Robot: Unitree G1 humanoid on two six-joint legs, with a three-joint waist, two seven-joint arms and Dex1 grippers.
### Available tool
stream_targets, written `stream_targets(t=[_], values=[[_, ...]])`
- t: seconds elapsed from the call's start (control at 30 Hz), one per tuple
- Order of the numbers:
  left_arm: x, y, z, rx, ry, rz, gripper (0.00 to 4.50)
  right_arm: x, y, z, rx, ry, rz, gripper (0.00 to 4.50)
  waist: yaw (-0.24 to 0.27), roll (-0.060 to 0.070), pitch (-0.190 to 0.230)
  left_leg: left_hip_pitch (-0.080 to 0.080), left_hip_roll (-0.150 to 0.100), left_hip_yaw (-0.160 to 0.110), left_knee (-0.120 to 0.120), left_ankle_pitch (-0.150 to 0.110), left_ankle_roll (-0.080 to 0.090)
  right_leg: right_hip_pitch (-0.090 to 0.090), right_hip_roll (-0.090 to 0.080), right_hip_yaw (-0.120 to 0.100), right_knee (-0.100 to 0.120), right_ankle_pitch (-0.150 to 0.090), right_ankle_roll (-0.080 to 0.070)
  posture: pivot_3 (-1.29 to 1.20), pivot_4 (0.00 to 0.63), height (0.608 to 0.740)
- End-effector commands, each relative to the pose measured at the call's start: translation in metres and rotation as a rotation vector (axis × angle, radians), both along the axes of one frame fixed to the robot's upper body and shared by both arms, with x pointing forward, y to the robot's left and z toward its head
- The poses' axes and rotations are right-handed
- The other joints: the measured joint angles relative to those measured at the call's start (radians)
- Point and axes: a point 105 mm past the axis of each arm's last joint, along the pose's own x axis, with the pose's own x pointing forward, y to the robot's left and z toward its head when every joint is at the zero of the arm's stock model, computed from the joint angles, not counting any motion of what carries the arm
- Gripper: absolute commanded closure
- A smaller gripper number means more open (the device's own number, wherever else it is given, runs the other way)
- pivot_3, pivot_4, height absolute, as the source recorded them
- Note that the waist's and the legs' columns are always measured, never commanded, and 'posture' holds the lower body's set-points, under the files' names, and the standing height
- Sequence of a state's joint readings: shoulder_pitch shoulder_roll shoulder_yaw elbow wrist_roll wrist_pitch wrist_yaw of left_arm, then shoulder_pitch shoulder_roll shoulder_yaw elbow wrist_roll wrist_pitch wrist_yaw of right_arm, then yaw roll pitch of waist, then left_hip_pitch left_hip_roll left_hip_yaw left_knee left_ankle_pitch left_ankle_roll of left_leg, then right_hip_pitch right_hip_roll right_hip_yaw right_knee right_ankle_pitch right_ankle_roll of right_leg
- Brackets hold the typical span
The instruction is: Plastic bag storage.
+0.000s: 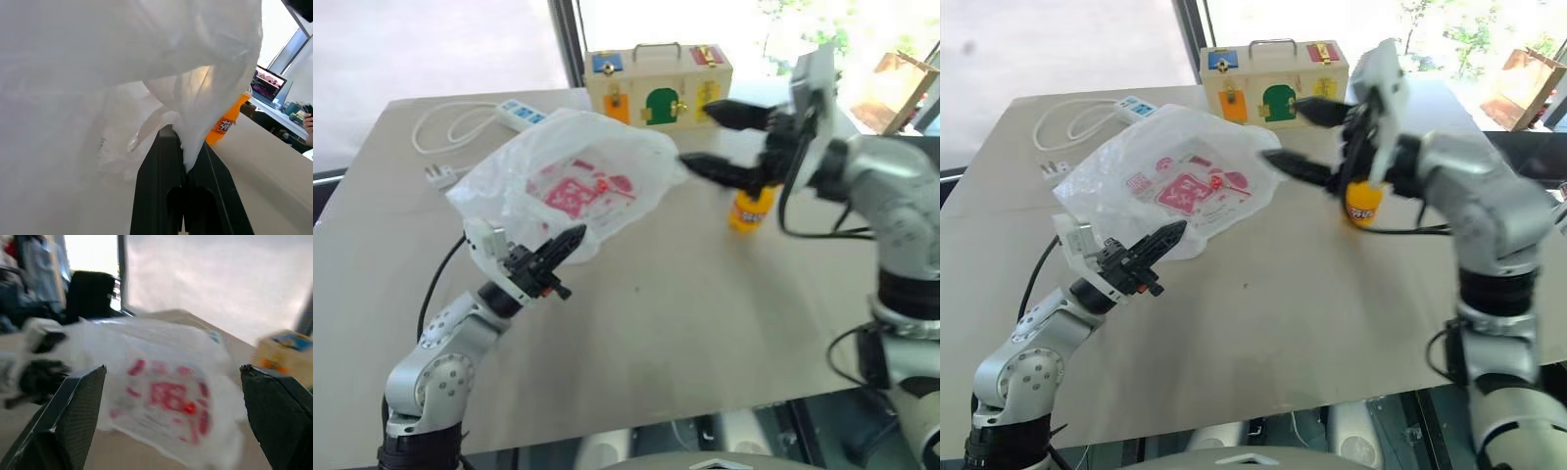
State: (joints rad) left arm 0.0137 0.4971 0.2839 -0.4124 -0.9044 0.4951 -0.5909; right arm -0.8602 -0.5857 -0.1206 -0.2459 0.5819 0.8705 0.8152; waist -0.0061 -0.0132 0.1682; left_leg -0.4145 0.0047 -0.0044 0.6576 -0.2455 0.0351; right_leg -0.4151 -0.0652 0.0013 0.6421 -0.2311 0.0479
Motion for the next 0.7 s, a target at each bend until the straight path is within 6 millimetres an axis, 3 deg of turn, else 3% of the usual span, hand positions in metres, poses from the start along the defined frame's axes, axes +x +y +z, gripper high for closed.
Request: stream_targets(t=[0.03, 0.13, 0.27, 0.53, 0.63, 0.7], values=[[-0.002, -0.006, 0.005, 0.017, -0.037, -0.025, 4.50, 0.024, -0.042, -0.023, -0.090, 0.070, -0.191, 0.04, 0.001, -0.001, 0.000, 0.000, 0.000, 0.001, 0.000, 0.000, 0.001, 0.000, 0.000, 0.000, -0.001, 0.000, 0.000, 0.00, 0.150, 0.739], [-0.002, -0.008, 0.003, 0.023, -0.040, -0.026, 4.50, 0.041, -0.056, -0.050, -0.128, 0.151, -0.303, 0.04, -0.008, -0.001, 0.000, 0.000, 0.001, 0.001, 0.000, -0.001, 0.001, 0.000, 0.001, 0.001, -0.001, 0.000, 0.000, 0.00, 0.150, 0.739], [-0.003, -0.008, 0.003, 0.030, -0.046, -0.018, 4.50, 0.050, -0.060, -0.075, -0.129, 0.238, -0.349, 0.04, -0.011, 0.001, 0.000, 0.000, 0.002, 0.003, 0.000, 0.000, 0.001, -0.001, 0.003, 0.003, 0.001, 0.000, 0.000, 0.00, 0.150, 0.739], [-0.005, -0.009, 0.000, 0.039, -0.048, -0.016, 4.50, 0.064, -0.056, -0.090, -0.101, 0.301, -0.367, 0.04, -0.005, 0.001, 0.000, 0.000, 0.002, 0.002, 0.002, 0.000, 0.001, 0.000, 0.003, 0.003, 0.001, 0.000, 0.001, 0.00, 0.150, 0.739], [-0.006, -0.009, 0.000, 0.044, -0.052, -0.013, 4.50, 0.068, -0.058, -0.089, -0.090, 0.297, -0.381, 0.87, -0.005, 0.001, 0.000, 0.000, 0.002, 0.002, 0.002, 0.000, 0.001, 0.000, 0.003, 0.002, 0.001, 0.000, 0.001, 0.00, 0.150, 0.739], [-0.007, -0.007, 0.000, 0.044, -0.052, -0.008, 4.50, 0.068, -0.055, -0.084, -0.083, 0.281, -0.370, 1.71, -0.005, 0.001, 0.000, 0.000, 0.002, 0.002, 0.002, 0.000, 0.001, 0.000, 0.003, 0.002, 0.001, 0.000, 0.001, 0.00, 0.150, 0.739]])
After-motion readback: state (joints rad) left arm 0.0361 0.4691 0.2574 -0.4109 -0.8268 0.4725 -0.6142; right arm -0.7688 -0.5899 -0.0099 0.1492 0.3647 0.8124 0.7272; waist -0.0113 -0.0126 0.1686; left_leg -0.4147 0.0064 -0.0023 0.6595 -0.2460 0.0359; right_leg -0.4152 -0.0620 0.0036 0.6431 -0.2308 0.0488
